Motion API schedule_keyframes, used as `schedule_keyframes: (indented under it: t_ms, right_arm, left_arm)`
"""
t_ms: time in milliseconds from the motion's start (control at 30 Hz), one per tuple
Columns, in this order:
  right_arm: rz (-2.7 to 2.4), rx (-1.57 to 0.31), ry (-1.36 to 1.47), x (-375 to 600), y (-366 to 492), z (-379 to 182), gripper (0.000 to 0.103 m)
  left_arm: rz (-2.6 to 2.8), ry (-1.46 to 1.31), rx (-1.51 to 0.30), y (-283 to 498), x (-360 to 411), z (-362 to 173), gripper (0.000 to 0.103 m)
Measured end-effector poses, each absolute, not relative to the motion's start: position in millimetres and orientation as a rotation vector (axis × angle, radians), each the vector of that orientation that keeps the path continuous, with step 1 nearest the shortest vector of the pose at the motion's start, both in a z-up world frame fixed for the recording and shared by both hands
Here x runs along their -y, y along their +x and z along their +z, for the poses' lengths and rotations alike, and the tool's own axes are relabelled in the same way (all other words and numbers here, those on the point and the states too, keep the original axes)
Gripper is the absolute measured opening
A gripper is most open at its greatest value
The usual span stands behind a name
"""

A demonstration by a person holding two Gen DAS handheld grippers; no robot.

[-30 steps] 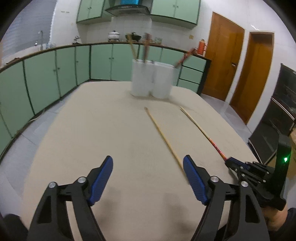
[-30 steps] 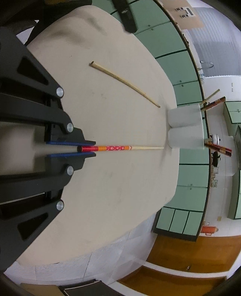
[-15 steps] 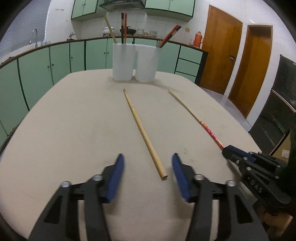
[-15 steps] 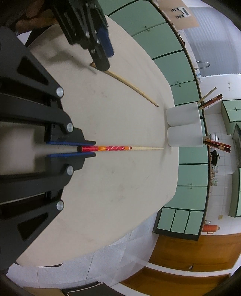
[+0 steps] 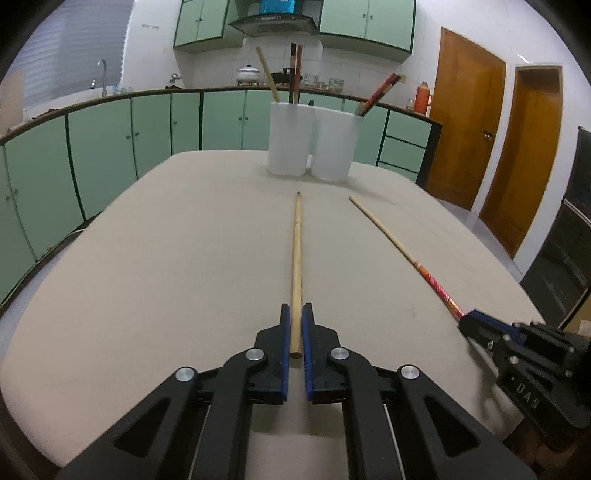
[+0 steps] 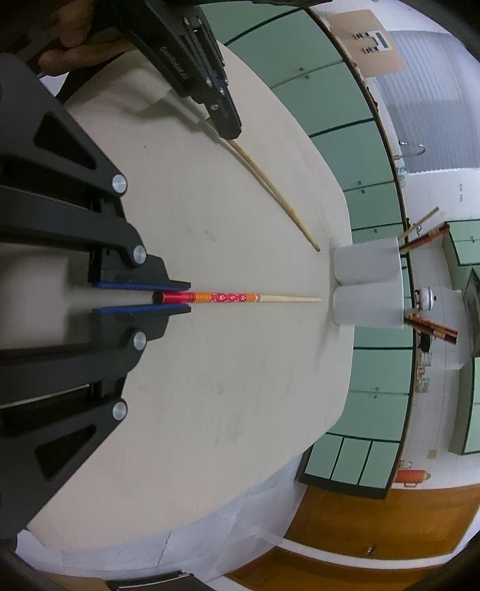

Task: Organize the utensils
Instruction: 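Grasp the last plain wooden chopstick with the left tool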

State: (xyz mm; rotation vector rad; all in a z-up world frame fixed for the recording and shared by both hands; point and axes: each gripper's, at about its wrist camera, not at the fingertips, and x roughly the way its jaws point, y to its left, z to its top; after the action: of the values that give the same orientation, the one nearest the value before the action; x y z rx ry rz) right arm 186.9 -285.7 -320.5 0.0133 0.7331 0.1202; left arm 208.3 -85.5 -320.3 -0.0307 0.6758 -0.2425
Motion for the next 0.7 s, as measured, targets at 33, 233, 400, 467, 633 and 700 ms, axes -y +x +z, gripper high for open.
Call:
schedule_keyframes:
  t_ms: [33, 233, 400, 467, 633, 700]
  right_arm:
    - [0.127, -0.735, 0.013, 284.3, 186.2, -320.5, 0.005]
    - [0.124, -0.743, 0.039, 287.0, 182.5, -321.3, 0.007]
    - [0.128, -0.747, 0.044, 287.5, 184.0, -322.1, 0.007]
    - [0.133, -0.751, 0.045, 287.3, 185.3, -322.4, 0.007]
    - [0.151, -0.765, 0.089, 290.6, 185.2, -312.2, 0.005]
    - [0.153, -0.746, 0.105, 292.4, 178.7, -299.7, 0.005]
  left_arm:
    - [-0.243, -0.023, -0.682, 206.0, 84.8, -321.1, 0.006]
    - [-0.251, 0.043, -0.701, 200.8, 89.2, -325.1, 0.011]
    - [-0.250, 0.056, -0.704, 201.7, 89.5, -324.6, 0.012]
    - [-0.255, 0.062, -0.707, 201.7, 89.3, -324.6, 0.011]
    - [-0.280, 0.028, -0.738, 208.7, 85.3, -314.3, 0.006]
    - [-0.289, 0.014, -0.726, 205.1, 81.1, -298.6, 0.006]
